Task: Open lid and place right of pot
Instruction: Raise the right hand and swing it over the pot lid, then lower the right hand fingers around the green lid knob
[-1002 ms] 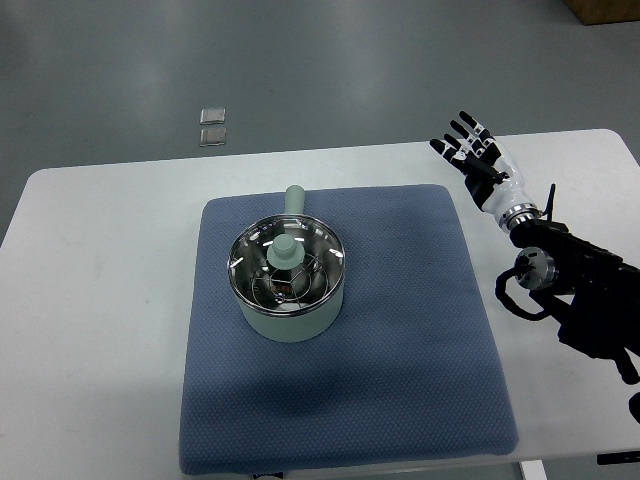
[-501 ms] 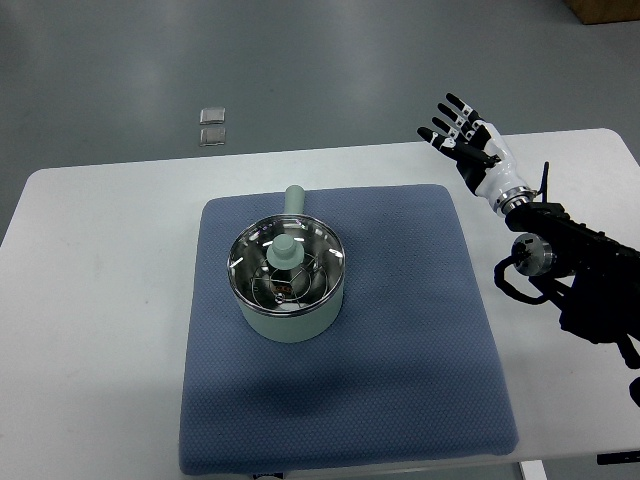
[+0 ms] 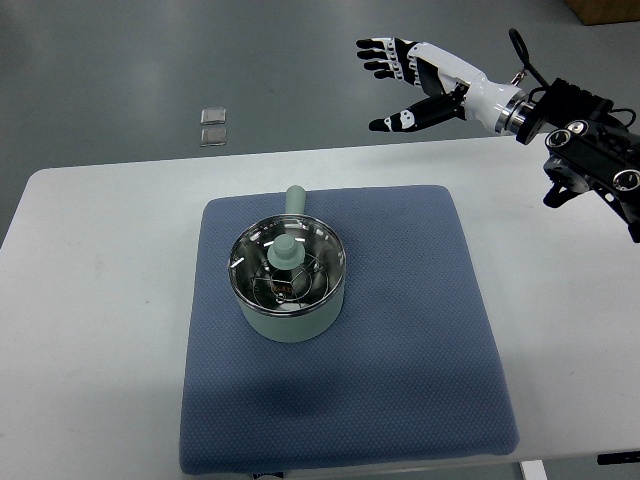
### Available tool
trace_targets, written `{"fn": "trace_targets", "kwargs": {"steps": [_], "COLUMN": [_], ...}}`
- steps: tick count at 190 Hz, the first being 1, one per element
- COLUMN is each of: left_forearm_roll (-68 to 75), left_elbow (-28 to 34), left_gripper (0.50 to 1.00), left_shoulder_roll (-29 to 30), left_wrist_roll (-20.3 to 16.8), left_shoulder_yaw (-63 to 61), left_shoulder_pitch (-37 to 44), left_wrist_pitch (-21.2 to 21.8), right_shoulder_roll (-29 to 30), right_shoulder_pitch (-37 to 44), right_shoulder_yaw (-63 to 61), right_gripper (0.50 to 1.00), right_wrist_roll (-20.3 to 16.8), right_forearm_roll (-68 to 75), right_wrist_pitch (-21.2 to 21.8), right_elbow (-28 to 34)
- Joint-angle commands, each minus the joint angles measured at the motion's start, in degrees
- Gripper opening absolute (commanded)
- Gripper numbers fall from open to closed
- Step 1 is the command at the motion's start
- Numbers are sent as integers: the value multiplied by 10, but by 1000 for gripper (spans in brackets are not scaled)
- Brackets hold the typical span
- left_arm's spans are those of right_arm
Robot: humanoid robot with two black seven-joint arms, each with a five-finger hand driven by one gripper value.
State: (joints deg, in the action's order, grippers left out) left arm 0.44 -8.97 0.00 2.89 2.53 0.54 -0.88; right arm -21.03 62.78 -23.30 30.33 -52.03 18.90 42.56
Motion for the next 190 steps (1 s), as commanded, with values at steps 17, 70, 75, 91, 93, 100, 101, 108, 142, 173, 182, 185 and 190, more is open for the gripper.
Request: {"fn": "trace_targets", "kwargs": {"steps": [17, 70, 75, 91, 93, 100, 101, 108, 142, 173, 182, 185, 190], "left_forearm_roll": [0, 0, 0, 0, 0, 0, 0, 0, 0, 0, 0, 0, 0], "left_elbow": [0, 0, 0, 0, 0, 0, 0, 0, 0, 0, 0, 0, 0], "left_gripper": [1000, 1000, 1000, 1000, 1000, 1000, 1000, 1000, 1000, 1000, 1000, 1000, 1000], "left_shoulder_roll": [0, 0, 0, 0, 0, 0, 0, 0, 0, 0, 0, 0, 0], "left_wrist_roll": [0, 0, 0, 0, 0, 0, 0, 0, 0, 0, 0, 0, 0], "left_shoulder_yaw": [0, 0, 0, 0, 0, 0, 0, 0, -1, 0, 0, 0, 0], "left_shoulder_pitch": [0, 0, 0, 0, 0, 0, 0, 0, 0, 0, 0, 0, 0], "left_wrist_pitch": [0, 0, 0, 0, 0, 0, 0, 0, 0, 0, 0, 0, 0], "right_shoulder_roll": [-19, 2, 7, 27, 29, 39, 41, 52, 108, 141, 144, 145, 146], "right_shoulder_pitch": [85, 214, 222, 253, 255, 263, 265, 270, 289, 297, 296, 296, 295], "right_shoulder_yaw": [54, 179, 186, 211, 214, 222, 225, 233, 280, 306, 308, 308, 308], "right_gripper": [911, 907, 907, 905, 905, 905, 905, 905, 905, 905, 903, 903, 903], "right_wrist_roll": [2, 7, 8, 8, 8, 9, 9, 9, 13, 17, 17, 17, 17], "right_forearm_roll": [-138, -234, -241, -279, -286, -303, -310, -329, -395, -411, -414, -415, -419], "right_wrist_pitch": [47, 71, 70, 71, 71, 71, 71, 71, 72, 71, 71, 71, 71], "right_elbow": [67, 117, 120, 130, 132, 133, 134, 136, 141, 140, 139, 139, 137]}}
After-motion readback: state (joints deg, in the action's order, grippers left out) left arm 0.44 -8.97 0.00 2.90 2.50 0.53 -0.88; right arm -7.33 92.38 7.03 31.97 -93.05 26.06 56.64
